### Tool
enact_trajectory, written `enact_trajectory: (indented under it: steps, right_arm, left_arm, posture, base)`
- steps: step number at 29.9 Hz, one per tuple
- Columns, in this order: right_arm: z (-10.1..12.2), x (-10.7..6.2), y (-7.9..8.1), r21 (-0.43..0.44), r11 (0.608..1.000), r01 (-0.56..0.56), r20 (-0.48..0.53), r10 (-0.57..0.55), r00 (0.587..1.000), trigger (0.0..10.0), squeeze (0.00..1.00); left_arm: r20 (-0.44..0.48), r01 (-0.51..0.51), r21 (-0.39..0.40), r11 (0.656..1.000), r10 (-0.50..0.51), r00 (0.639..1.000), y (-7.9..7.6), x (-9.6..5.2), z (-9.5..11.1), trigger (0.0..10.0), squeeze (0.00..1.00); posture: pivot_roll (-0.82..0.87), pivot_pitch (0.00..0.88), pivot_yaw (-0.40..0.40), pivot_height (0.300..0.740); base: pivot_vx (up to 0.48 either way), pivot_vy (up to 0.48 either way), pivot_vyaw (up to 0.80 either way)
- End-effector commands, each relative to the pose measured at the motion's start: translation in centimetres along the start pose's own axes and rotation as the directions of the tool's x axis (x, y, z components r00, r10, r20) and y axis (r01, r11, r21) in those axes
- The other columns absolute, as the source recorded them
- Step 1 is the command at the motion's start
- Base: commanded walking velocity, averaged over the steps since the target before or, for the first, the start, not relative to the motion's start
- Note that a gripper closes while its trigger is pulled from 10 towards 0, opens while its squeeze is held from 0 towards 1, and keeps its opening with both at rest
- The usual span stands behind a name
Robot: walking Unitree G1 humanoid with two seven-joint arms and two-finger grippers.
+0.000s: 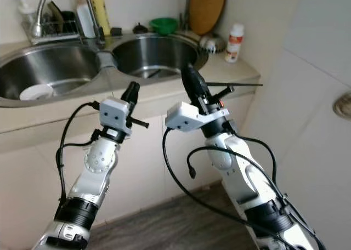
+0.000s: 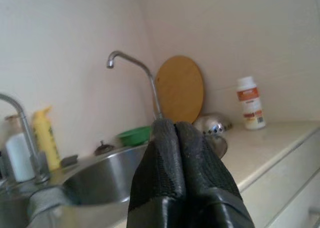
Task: Kitchen organization
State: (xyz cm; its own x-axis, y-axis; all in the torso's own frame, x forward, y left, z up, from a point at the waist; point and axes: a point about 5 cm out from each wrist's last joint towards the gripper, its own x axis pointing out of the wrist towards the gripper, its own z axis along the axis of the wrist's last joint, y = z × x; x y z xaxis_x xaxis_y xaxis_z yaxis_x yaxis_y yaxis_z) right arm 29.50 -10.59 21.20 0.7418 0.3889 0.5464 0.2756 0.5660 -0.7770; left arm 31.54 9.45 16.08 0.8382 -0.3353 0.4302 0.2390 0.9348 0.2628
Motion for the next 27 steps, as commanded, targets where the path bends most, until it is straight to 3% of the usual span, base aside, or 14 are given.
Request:
enact_trajectory:
  steps: [1, 11, 27]
  right_arm:
    - [0.6, 0.7, -0.5, 0.014, 1.000, 0.027, 0.032, -0.027, 0.999, 10.0, 0.00]
    - [0.4, 1.6, -1.7, 0.064, 0.995, 0.073, 0.027, -0.075, 0.997, 10.0, 0.00]
    - [-0.2, 2.1, -2.8, 0.137, 0.982, 0.128, -0.010, -0.128, 0.992, 10.0, 0.00]
  left_arm:
    - [0.020, -0.026, 0.029, 0.999, 0.026, 0.999, 1.1, 0.1, 0.3, 10.0, 0.00]
    - [0.018, -0.033, 0.026, 0.999, 0.033, 0.999, 1.1, 0.2, 0.3, 10.0, 0.00]
    - [0.022, -0.043, 0.027, 0.999, 0.043, 0.999, 1.1, 0.3, 0.4, 10.0, 0.00]
  posture:
    - [0.09, 0.000, -0.045, 0.740]
    - [0.09, 0.000, -0.050, 0.740]
    - [0.09, 0.000, -0.048, 0.740]
  base:
    - [0.409, 0.000, 0.80]
    - [0.409, 0.000, 0.80]
    - [0.378, 0.000, 0.00]
